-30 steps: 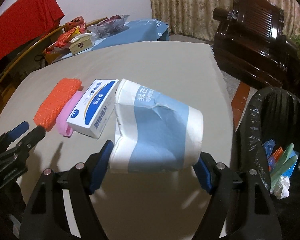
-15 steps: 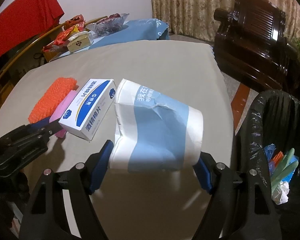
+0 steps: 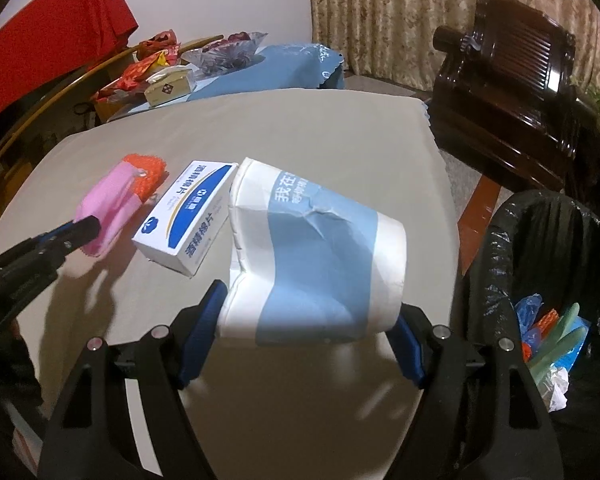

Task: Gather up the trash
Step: 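Carry the paper cup and pink sponge over the bin and release both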

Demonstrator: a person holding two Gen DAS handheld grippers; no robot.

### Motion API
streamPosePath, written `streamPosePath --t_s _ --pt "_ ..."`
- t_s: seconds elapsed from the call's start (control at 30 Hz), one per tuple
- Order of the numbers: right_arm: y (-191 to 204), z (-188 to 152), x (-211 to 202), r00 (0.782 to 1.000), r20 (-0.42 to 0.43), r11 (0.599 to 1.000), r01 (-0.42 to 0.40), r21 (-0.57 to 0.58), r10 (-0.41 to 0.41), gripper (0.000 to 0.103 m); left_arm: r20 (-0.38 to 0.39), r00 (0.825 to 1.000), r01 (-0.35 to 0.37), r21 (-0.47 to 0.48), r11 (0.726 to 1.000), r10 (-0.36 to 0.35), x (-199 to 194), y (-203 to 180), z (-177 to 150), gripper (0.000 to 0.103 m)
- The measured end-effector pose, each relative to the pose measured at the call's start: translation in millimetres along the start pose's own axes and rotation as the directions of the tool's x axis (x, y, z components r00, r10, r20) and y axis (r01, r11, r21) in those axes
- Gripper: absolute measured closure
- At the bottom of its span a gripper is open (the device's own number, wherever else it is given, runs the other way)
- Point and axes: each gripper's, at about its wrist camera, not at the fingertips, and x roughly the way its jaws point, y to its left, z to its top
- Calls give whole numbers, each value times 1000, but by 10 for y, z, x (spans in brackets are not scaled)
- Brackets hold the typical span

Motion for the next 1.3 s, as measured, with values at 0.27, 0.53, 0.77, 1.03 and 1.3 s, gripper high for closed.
streamPosePath --t_s 0.27,0.53,0.77,1.03,1.3 --pt "61 -36 -235 1000 10 1000 -28 -3 28 30 6 1000 -28 -6 1000 28 -314 -48 -37 85" --pt "55 -62 -532 998 25 999 -49 -16 49 30 24 1000 -14 8 1000 14 -577 -163 -121 85" --pt "19 -64 -872 996 71 998 -60 -22 62 30 56 998 0 15 1000 -1 -749 -295 -72 85" --pt "-96 -5 -1305 986 153 998 -66 -13 67 30 103 994 36 35 999 -39 -966 -564 23 85" --pt "-280 -51 -1686 975 217 999 -52 2 50 30 131 989 58 56 997 -65 -1109 -855 89 85"
